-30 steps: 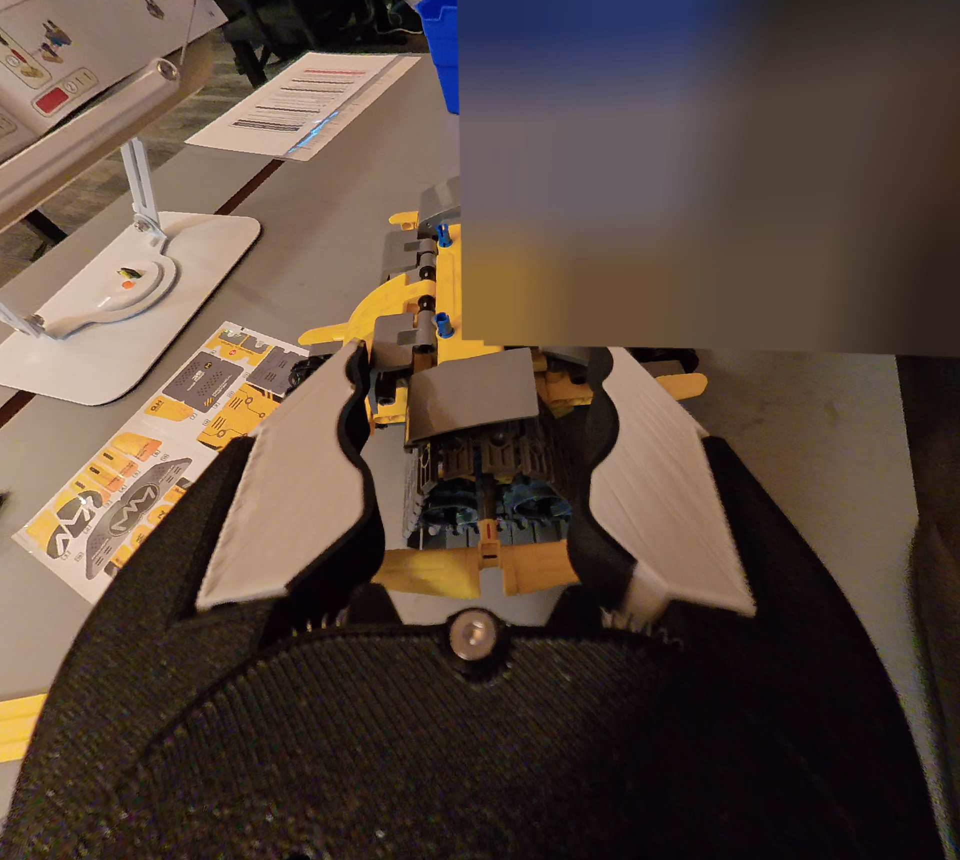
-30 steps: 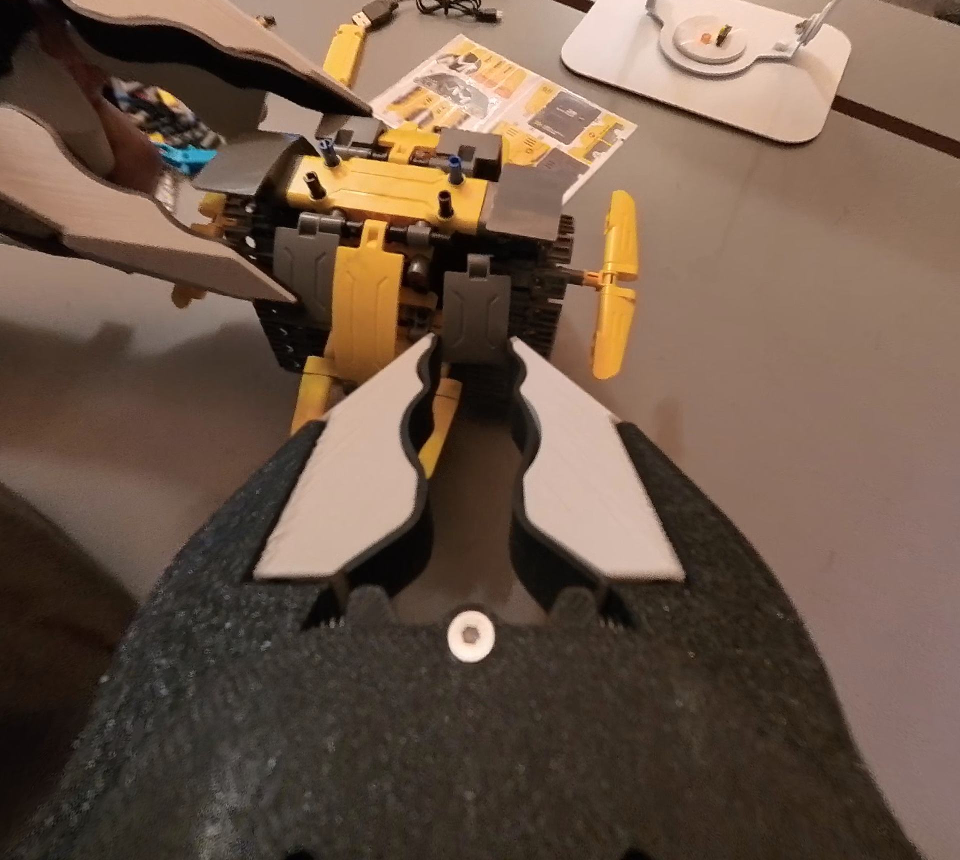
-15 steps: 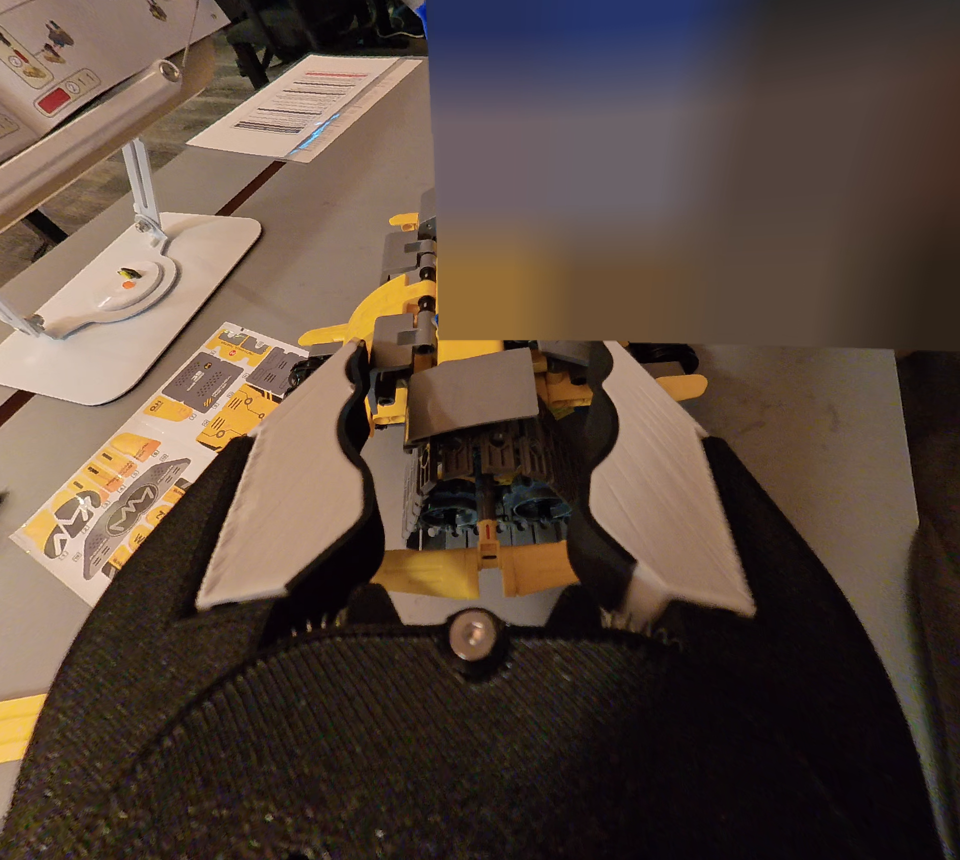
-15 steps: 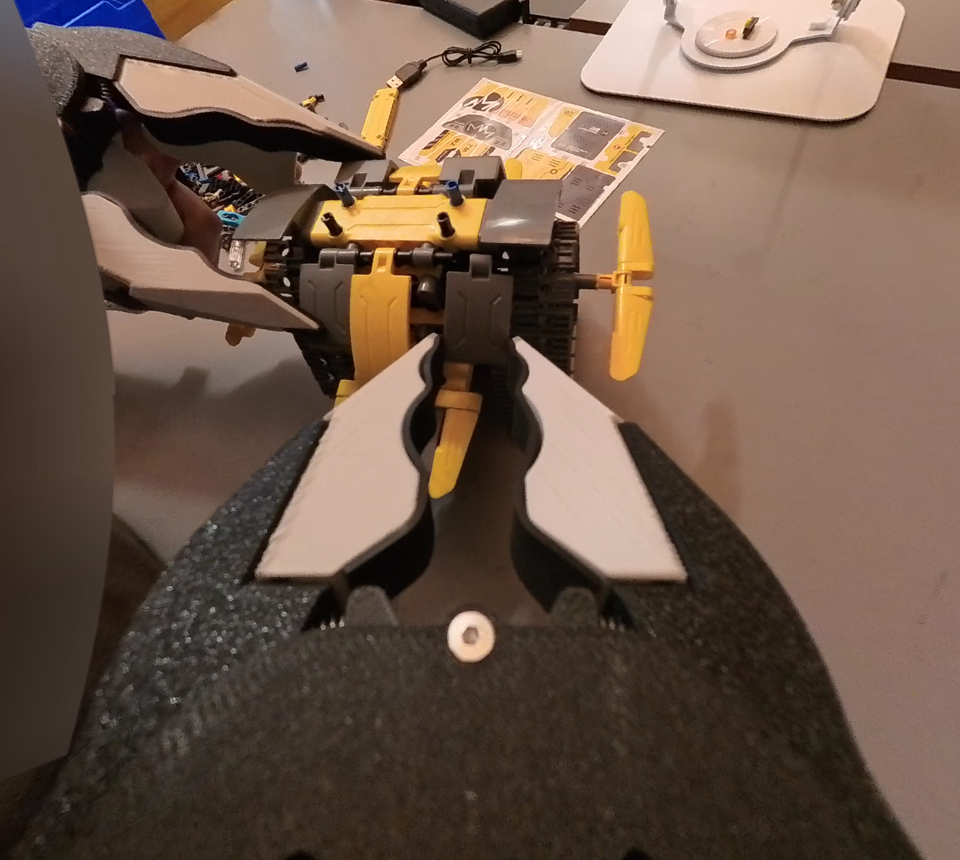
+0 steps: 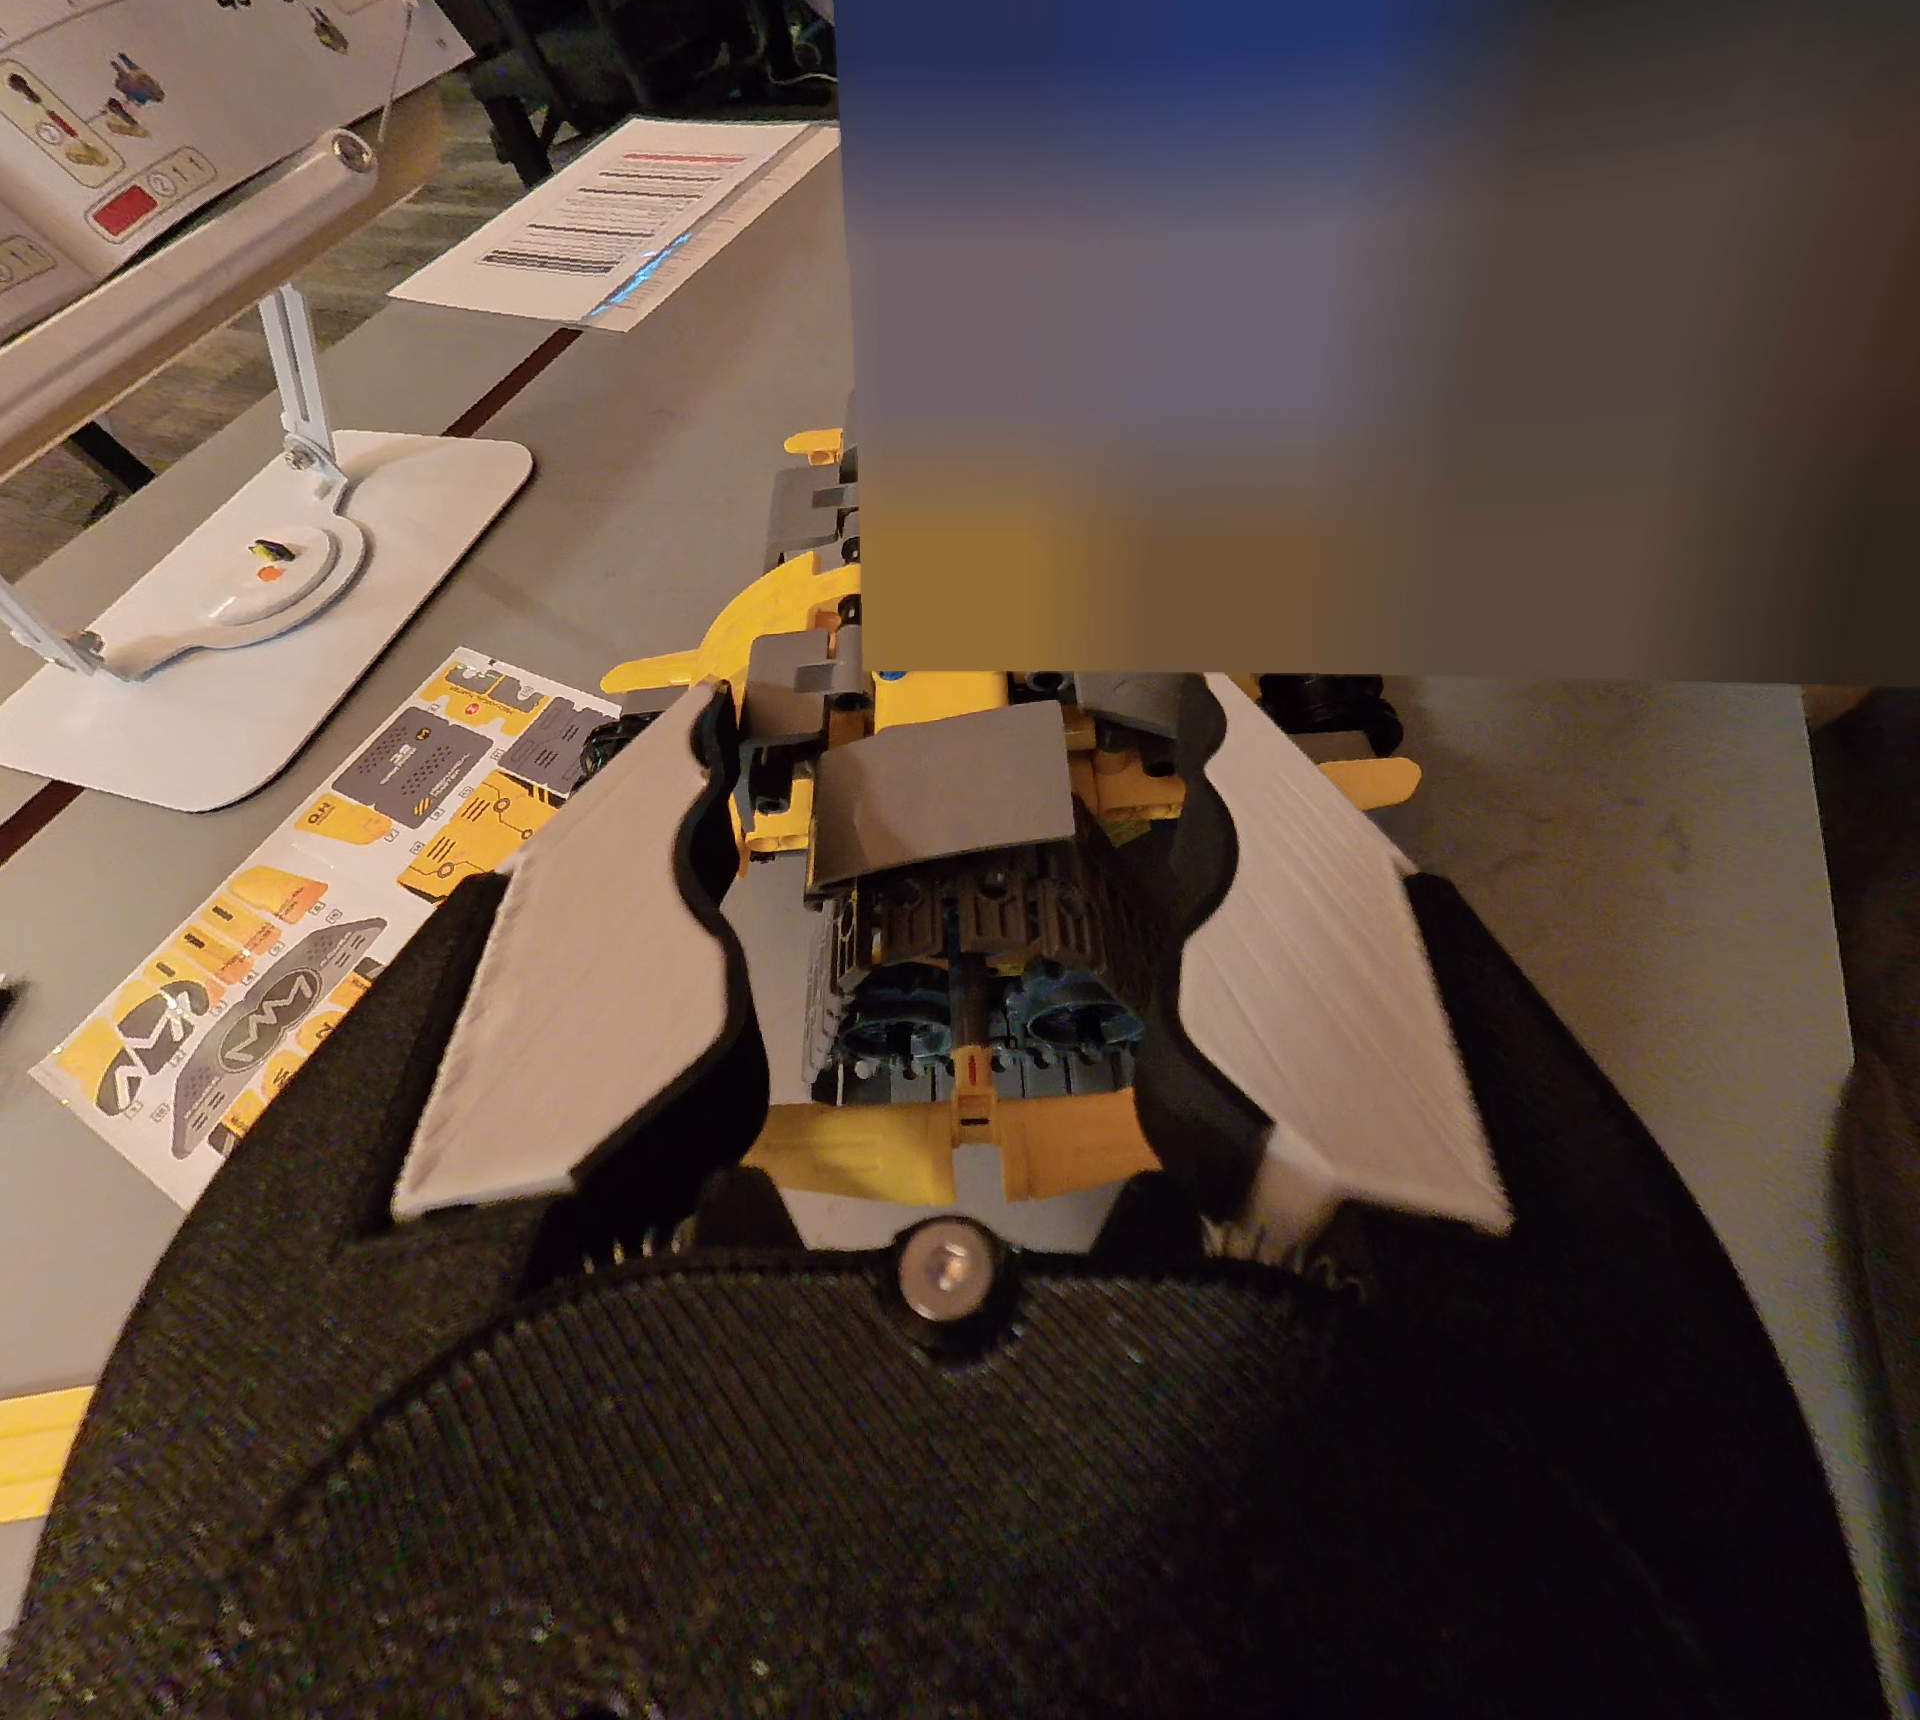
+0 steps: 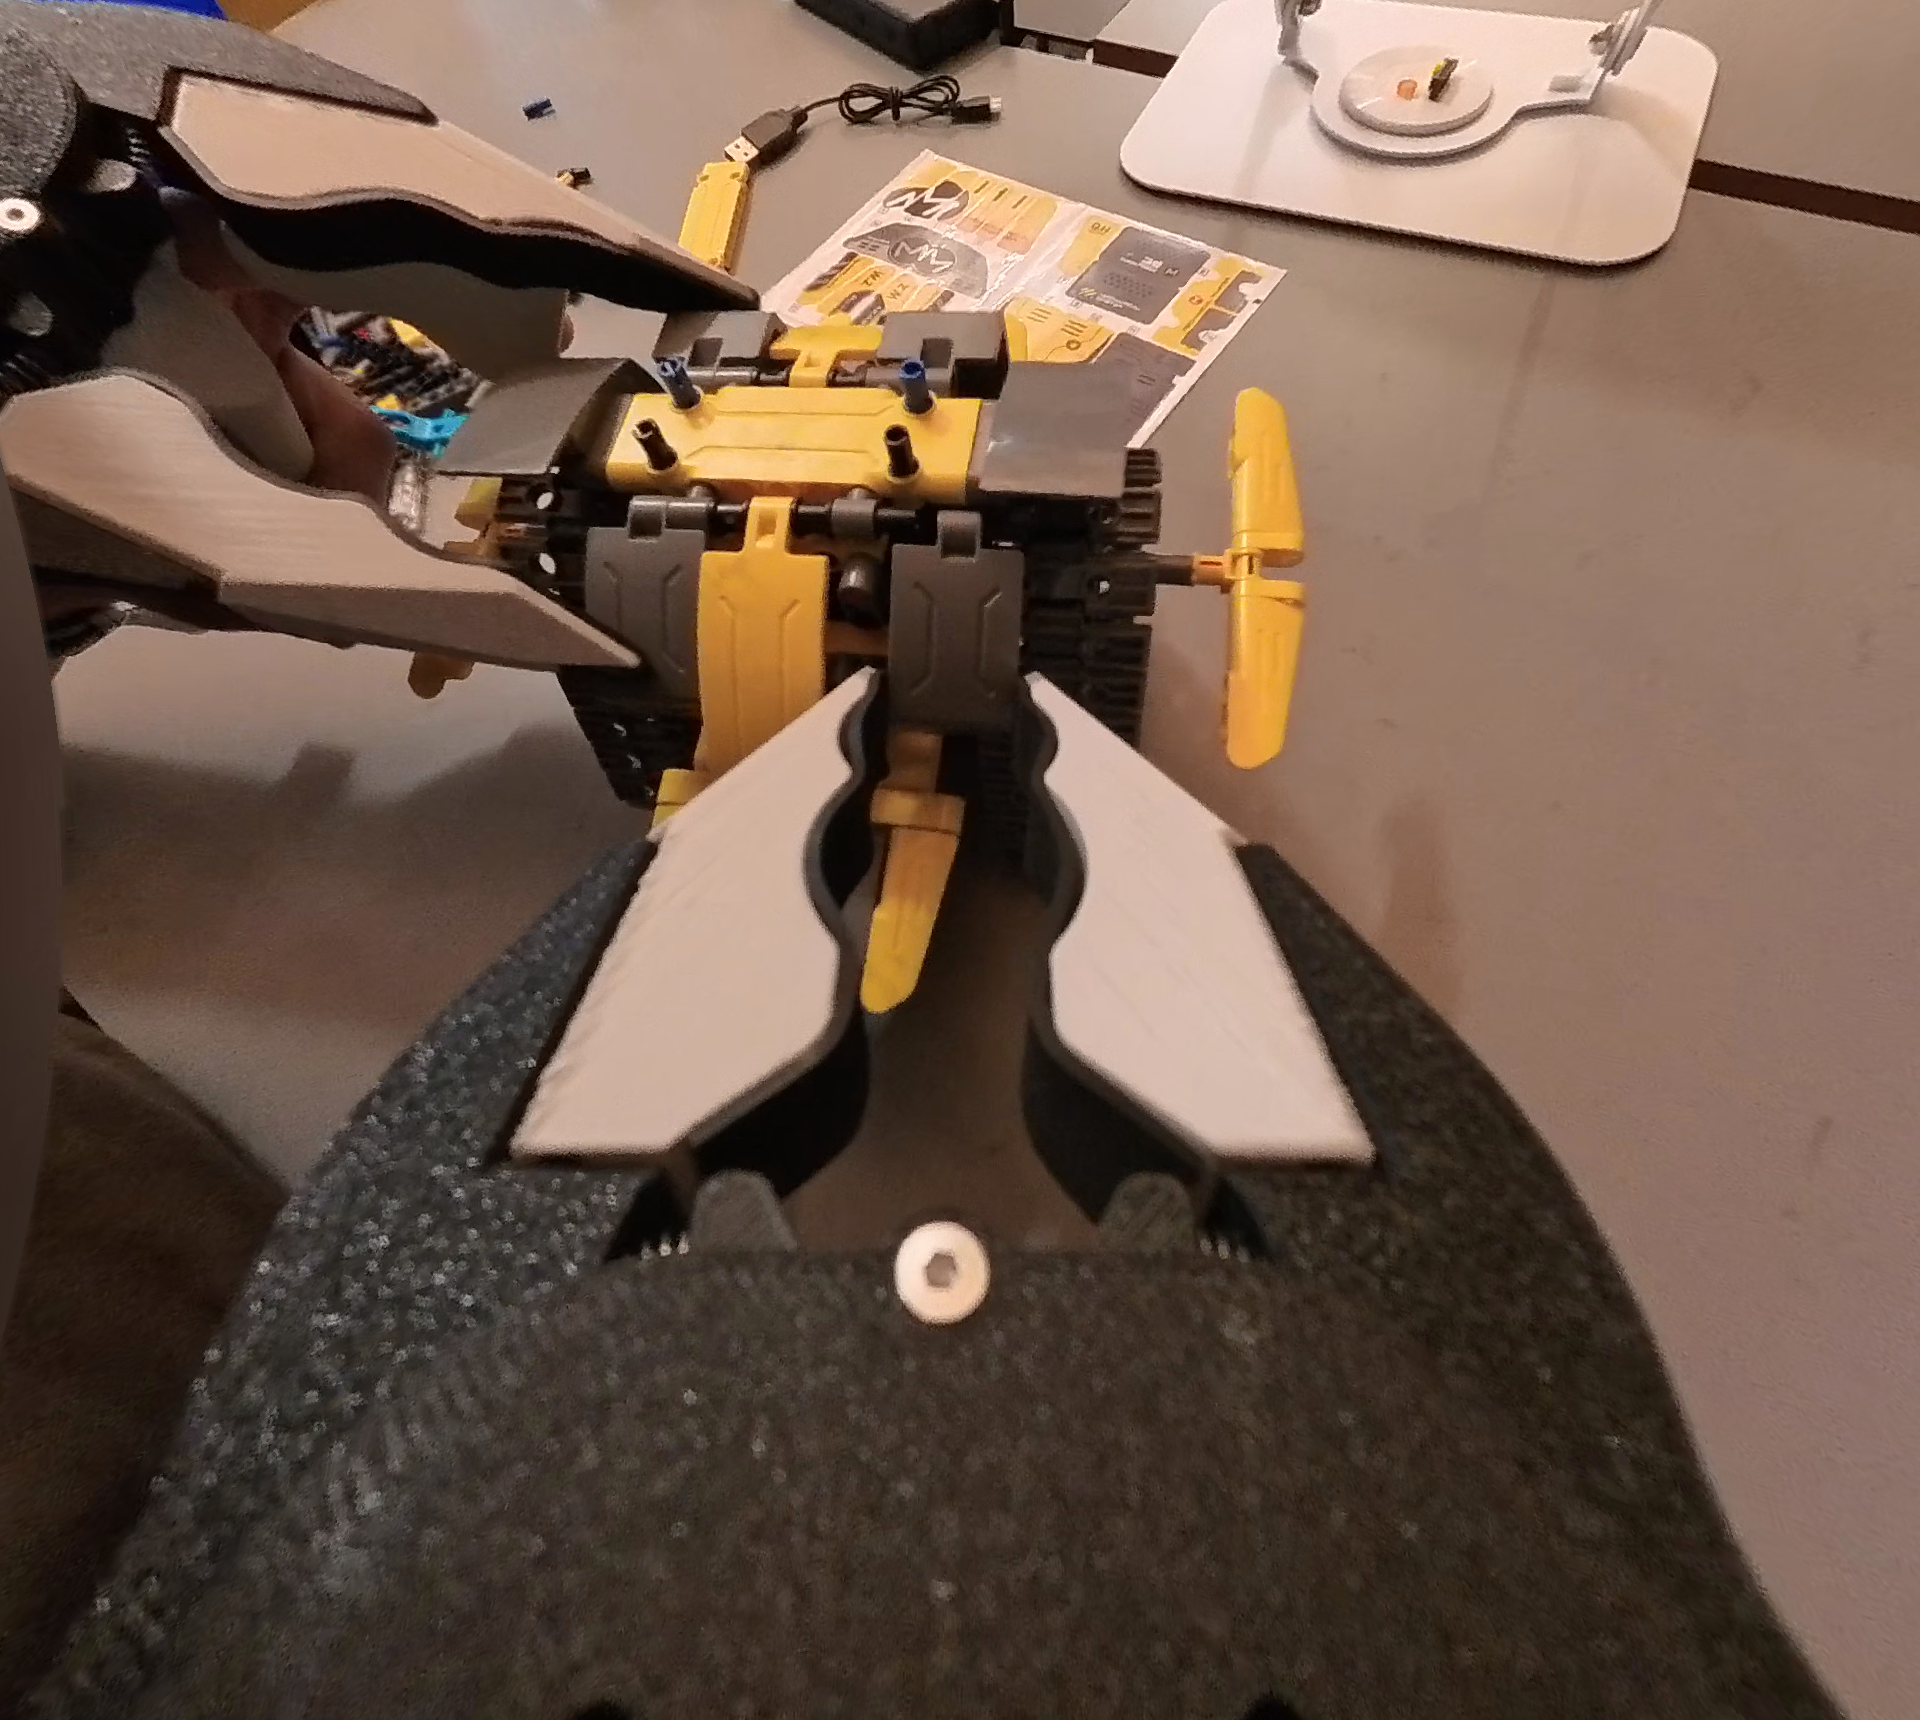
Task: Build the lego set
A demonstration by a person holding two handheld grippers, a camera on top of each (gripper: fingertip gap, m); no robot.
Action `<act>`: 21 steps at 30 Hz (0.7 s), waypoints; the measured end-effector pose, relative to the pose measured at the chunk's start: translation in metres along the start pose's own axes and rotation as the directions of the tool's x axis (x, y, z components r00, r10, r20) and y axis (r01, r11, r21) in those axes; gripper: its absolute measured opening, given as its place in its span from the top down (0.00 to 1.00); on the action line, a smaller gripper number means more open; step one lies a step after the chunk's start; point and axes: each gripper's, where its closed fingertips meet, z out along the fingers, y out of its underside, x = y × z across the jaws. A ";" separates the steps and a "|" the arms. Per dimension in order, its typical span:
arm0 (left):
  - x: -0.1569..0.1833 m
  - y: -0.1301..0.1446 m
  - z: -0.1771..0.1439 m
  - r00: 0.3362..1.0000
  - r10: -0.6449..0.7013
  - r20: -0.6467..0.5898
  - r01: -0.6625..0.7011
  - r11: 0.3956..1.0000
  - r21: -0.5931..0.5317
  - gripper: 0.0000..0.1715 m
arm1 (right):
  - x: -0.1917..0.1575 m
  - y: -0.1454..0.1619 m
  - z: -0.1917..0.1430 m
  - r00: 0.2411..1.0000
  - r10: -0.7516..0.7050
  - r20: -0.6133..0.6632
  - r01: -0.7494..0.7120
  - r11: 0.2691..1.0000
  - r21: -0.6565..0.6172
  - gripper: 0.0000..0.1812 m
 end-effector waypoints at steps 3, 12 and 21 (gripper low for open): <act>0.000 0.000 0.001 1.000 0.009 0.011 -0.009 1.000 0.000 0.52 | 0.000 0.000 -0.001 1.000 -0.023 -0.018 0.023 1.000 -0.015 0.88; 0.000 -0.001 0.002 0.999 0.012 0.037 -0.012 1.000 0.004 0.51 | -0.001 -0.002 -0.001 0.995 -0.084 -0.052 0.083 0.996 -0.016 0.88; 0.001 -0.002 0.004 0.998 0.022 0.061 -0.022 1.000 -0.002 0.52 | -0.002 -0.002 -0.002 0.977 -0.196 -0.086 0.194 0.980 -0.034 0.88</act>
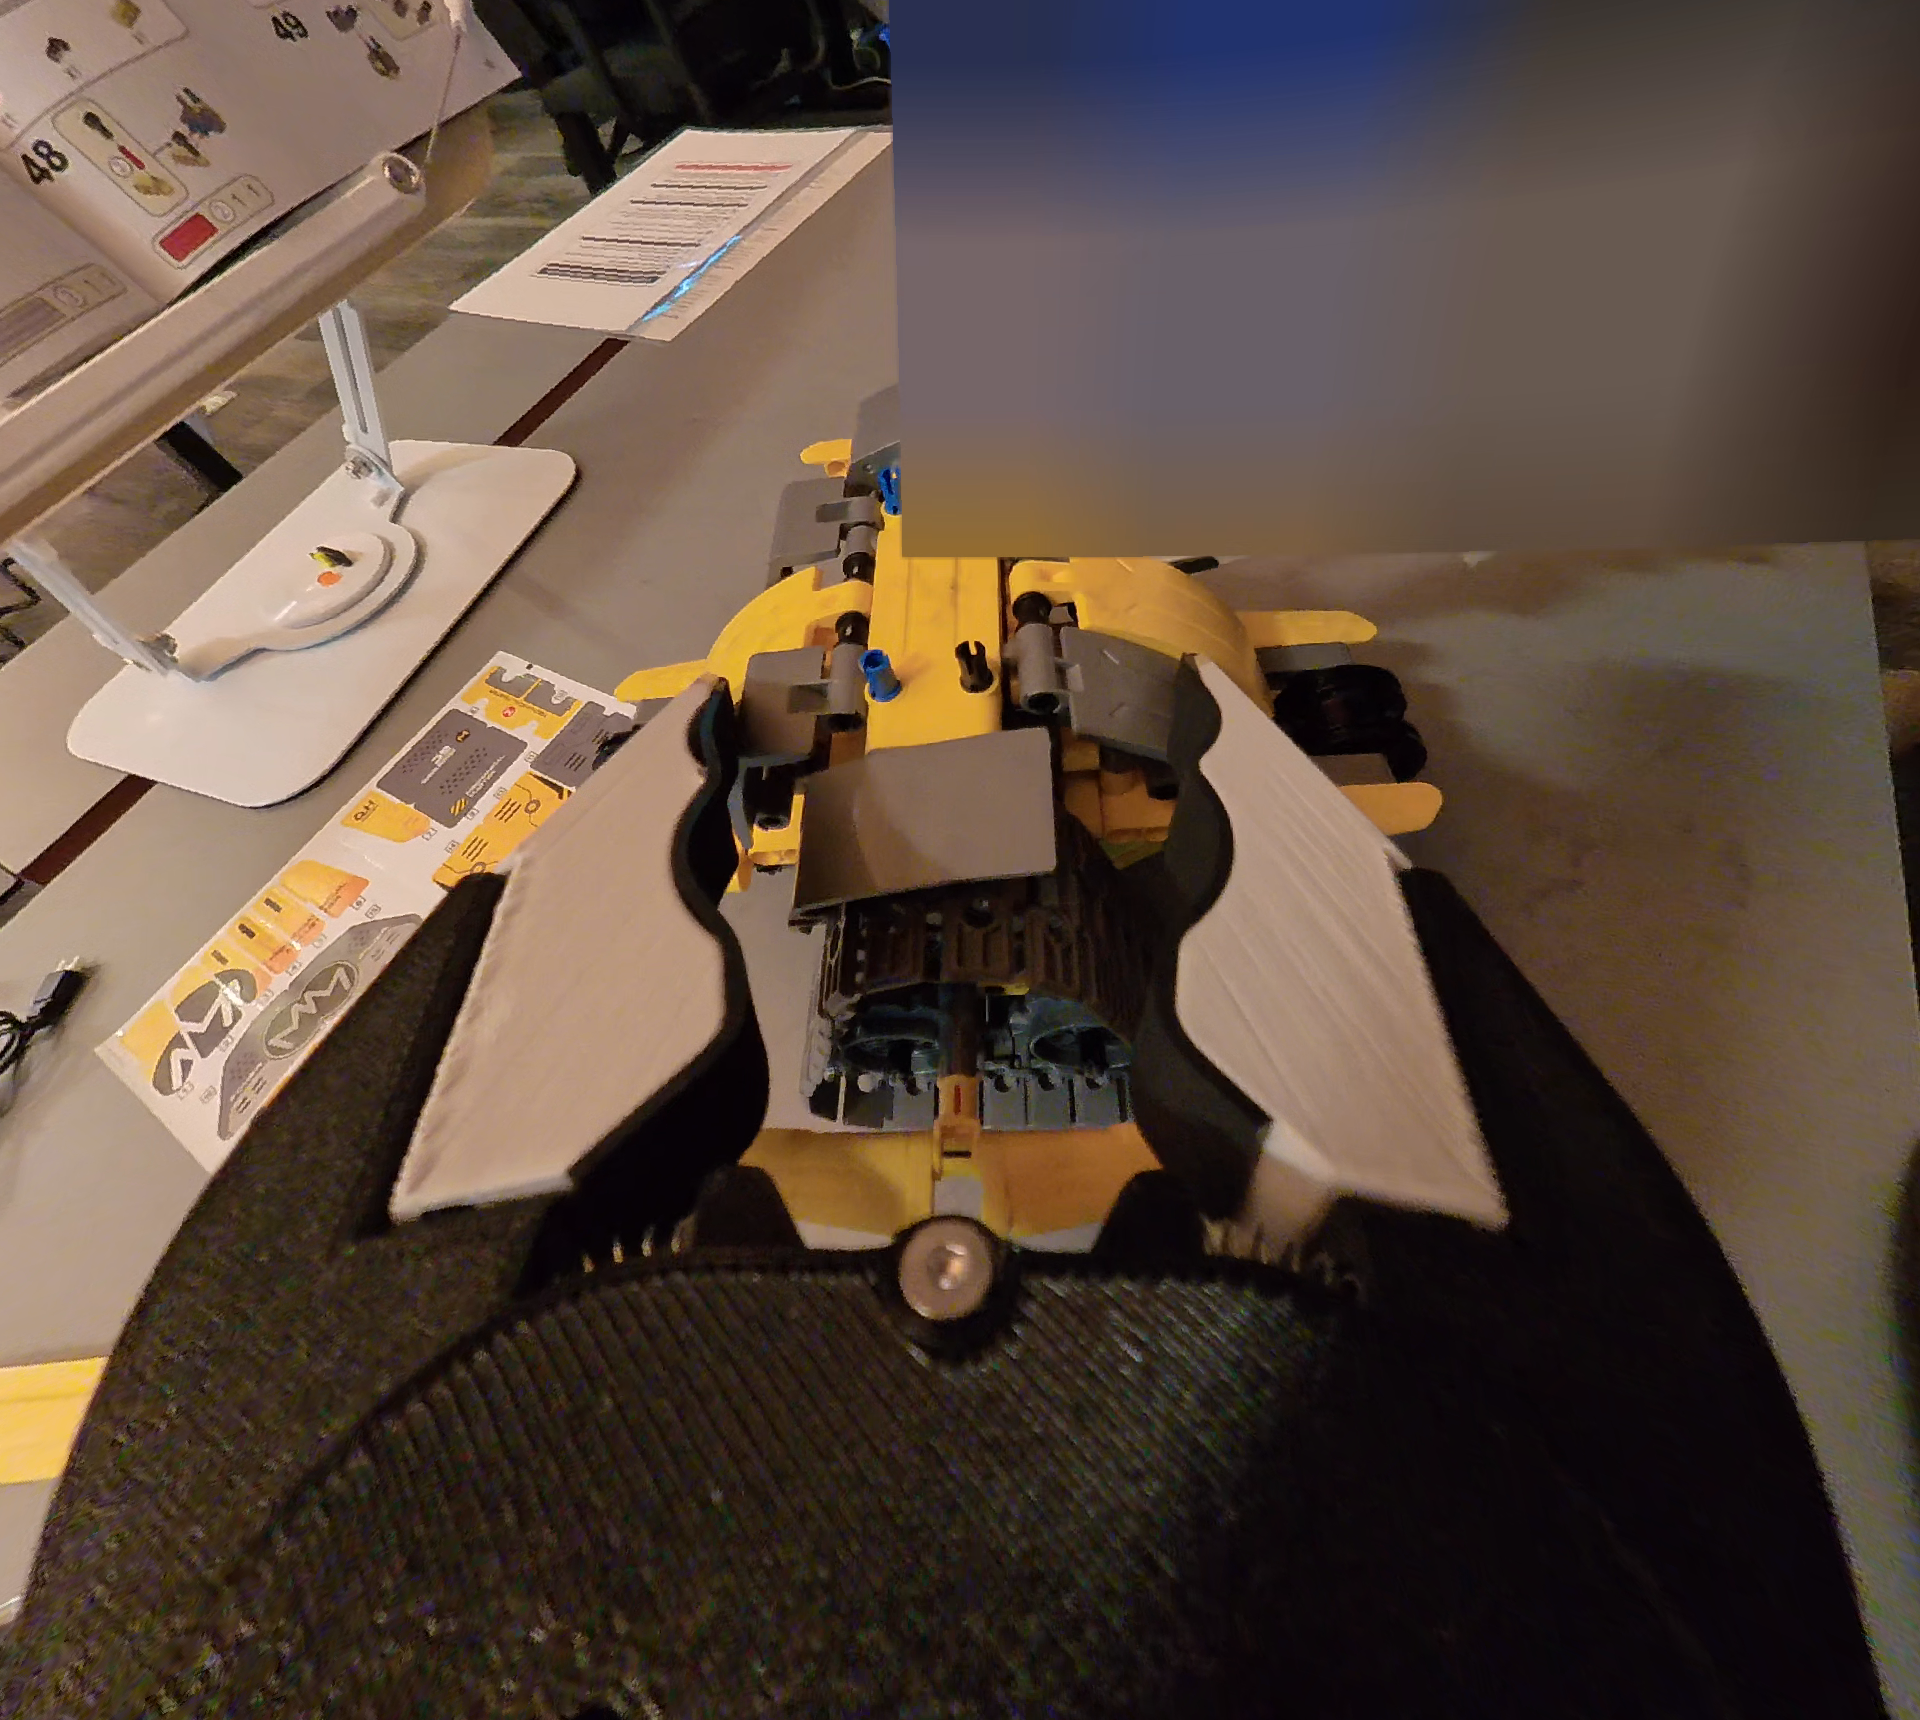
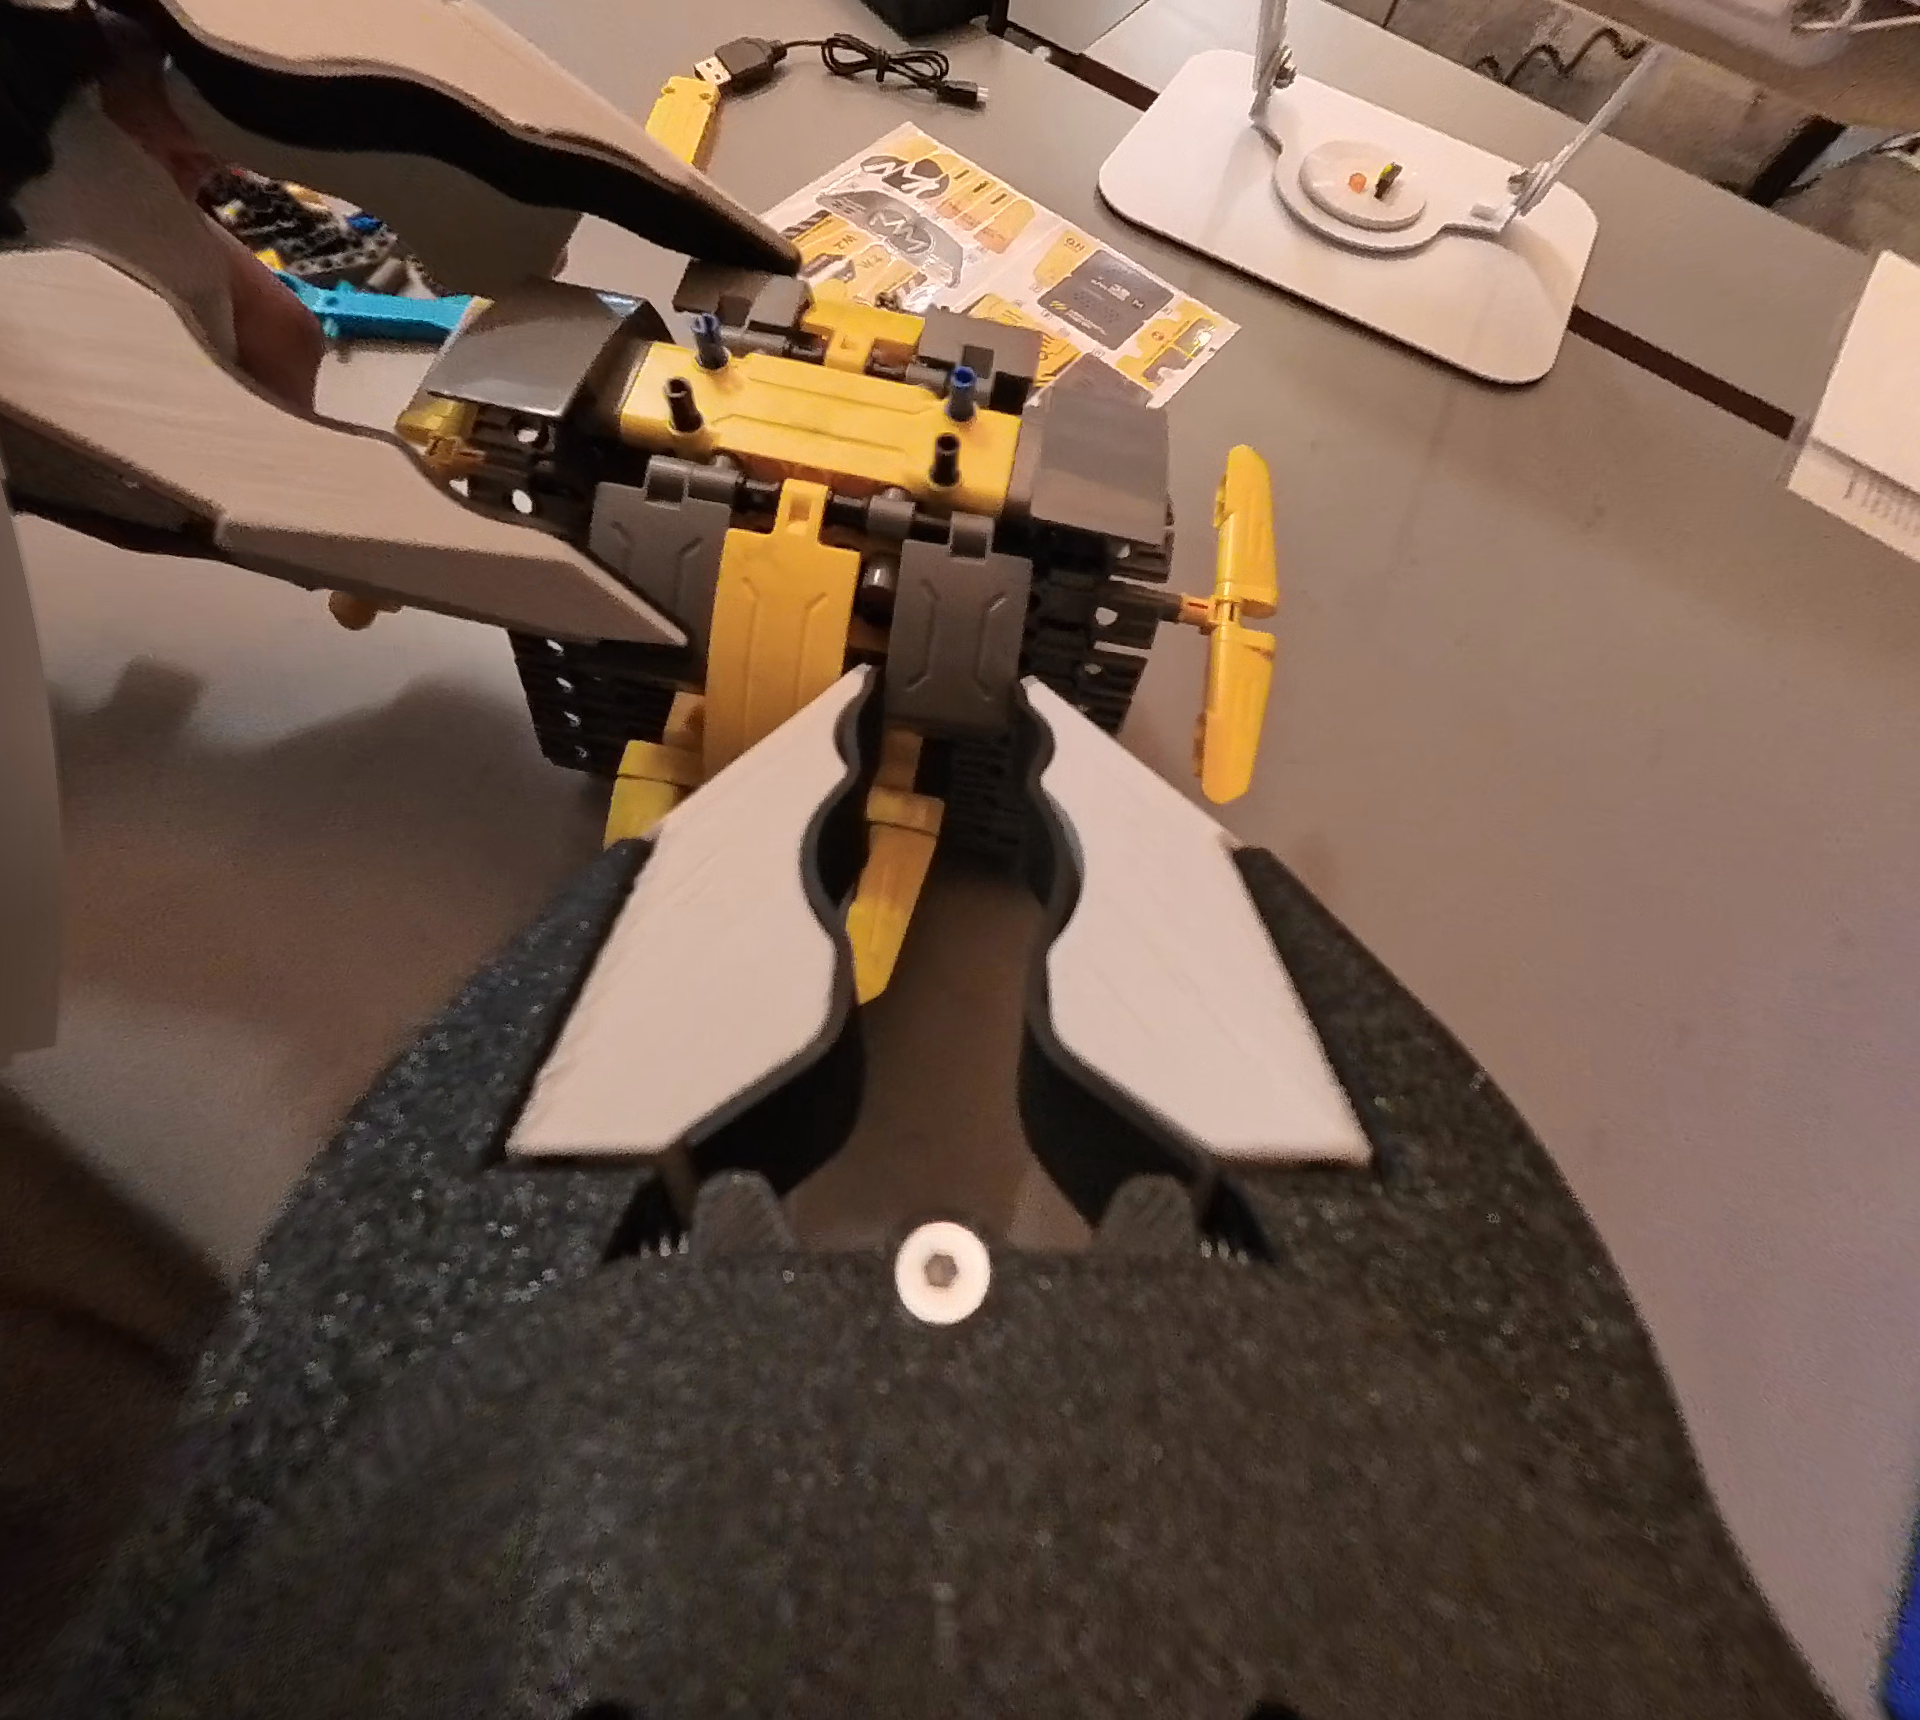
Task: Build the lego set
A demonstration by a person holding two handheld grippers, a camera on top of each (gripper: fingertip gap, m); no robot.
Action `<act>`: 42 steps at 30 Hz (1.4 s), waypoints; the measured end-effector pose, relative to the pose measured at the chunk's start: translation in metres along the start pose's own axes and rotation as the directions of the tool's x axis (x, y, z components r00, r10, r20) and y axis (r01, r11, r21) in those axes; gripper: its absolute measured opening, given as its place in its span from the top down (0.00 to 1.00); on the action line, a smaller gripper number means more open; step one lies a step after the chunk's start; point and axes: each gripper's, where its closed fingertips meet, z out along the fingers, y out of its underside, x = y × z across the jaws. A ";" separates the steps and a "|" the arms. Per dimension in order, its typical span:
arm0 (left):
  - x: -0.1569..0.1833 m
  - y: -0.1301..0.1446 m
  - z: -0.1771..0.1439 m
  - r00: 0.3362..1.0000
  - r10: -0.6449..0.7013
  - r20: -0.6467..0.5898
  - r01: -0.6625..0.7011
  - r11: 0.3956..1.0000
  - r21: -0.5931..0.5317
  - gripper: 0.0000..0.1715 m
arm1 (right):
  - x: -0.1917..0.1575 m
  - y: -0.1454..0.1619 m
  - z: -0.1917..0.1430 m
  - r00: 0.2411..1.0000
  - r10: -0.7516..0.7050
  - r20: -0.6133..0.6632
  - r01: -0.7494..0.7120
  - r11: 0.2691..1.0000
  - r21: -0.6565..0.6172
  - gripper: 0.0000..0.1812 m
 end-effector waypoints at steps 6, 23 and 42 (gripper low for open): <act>0.002 -0.001 0.000 1.000 0.029 0.007 -0.029 1.000 -0.001 0.51 | 0.000 0.000 0.000 1.000 0.003 0.019 -0.003 1.000 0.000 0.88; -0.005 -0.006 -0.032 0.980 0.158 -0.118 -0.161 0.987 -0.013 0.45 | -0.009 -0.004 0.000 0.998 -0.036 0.045 0.035 0.999 0.016 0.88; 0.016 0.008 -0.018 0.978 0.162 -0.135 -0.167 0.986 -0.030 0.49 | -0.010 -0.001 -0.001 0.996 -0.029 0.084 0.026 0.999 0.033 0.88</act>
